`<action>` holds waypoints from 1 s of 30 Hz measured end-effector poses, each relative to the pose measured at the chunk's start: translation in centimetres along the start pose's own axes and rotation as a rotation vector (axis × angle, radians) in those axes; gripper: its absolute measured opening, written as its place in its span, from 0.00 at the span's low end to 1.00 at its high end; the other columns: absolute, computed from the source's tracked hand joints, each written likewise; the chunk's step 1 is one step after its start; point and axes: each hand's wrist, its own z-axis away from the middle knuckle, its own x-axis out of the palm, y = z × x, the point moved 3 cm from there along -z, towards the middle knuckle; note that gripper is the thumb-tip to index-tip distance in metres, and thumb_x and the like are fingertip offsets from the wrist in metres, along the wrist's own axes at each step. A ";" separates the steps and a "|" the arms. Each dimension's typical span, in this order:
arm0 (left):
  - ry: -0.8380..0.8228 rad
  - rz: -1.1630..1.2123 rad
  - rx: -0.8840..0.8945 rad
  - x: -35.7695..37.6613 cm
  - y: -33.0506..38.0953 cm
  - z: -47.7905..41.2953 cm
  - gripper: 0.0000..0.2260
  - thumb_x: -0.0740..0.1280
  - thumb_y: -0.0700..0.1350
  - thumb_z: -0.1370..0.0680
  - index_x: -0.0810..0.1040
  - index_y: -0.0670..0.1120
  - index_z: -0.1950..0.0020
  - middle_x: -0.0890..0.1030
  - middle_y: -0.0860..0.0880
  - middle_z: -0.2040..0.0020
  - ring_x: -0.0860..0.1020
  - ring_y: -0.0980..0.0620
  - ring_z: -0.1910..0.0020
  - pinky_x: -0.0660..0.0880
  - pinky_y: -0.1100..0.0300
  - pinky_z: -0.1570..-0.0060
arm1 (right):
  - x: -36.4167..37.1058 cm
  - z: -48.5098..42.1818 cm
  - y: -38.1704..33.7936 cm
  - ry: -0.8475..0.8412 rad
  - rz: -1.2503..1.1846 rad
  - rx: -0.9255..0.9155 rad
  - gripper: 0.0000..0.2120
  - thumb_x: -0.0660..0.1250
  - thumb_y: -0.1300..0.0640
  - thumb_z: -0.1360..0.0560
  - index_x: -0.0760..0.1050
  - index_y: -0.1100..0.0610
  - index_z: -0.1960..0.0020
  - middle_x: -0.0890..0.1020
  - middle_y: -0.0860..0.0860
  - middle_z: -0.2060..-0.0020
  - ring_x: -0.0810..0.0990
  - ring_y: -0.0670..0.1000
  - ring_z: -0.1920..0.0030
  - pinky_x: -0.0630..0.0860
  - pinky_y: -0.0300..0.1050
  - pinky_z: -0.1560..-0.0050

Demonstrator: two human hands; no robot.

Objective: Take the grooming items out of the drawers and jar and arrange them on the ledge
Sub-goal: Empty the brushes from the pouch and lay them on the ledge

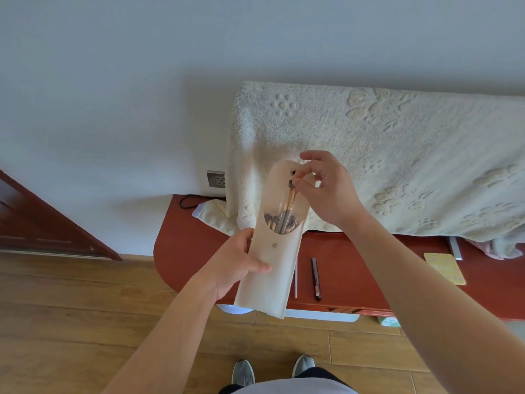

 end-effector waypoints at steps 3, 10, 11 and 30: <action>-0.006 -0.022 -0.012 -0.2 -0.3 0.0 0.29 0.75 0.36 0.35 0.75 0.49 0.35 0.83 0.46 0.42 0.82 0.45 0.42 0.75 0.40 0.37 | -0.3 -0.2 -0.4 0.012 -0.010 0.011 0.04 0.71 0.60 0.26 0.81 0.51 0.58 0.76 0.44 0.41 0.77 0.41 0.55 0.71 0.29 0.57; -0.027 -0.073 -0.030 -0.2 -1.1 0.1 0.27 0.73 0.34 0.34 0.77 0.49 0.37 0.84 0.47 0.43 0.82 0.45 0.42 0.74 0.40 0.36 | -2.0 -1.3 -0.5 0.125 -0.190 0.137 0.07 0.64 0.60 0.22 0.75 0.51 0.58 0.82 0.46 0.52 0.83 0.53 0.56 0.81 0.52 0.52; -0.028 -0.079 -0.032 -0.2 -1.1 0.0 0.27 0.73 0.34 0.34 0.77 0.49 0.37 0.84 0.47 0.44 0.82 0.45 0.42 0.74 0.40 0.36 | -2.1 -1.4 -0.4 0.127 -0.227 0.163 0.07 0.63 0.60 0.22 0.75 0.52 0.57 0.82 0.45 0.53 0.83 0.53 0.56 0.82 0.55 0.52; 0.017 0.103 0.020 -0.3 -0.5 0.0 0.28 0.77 0.38 0.36 0.78 0.45 0.36 0.84 0.43 0.44 0.83 0.43 0.45 0.77 0.42 0.38 | -0.9 0.7 -0.3 -0.243 -0.820 0.422 0.13 0.51 0.66 0.20 0.69 0.61 0.60 0.83 0.63 0.61 0.83 0.60 0.61 0.78 0.55 0.52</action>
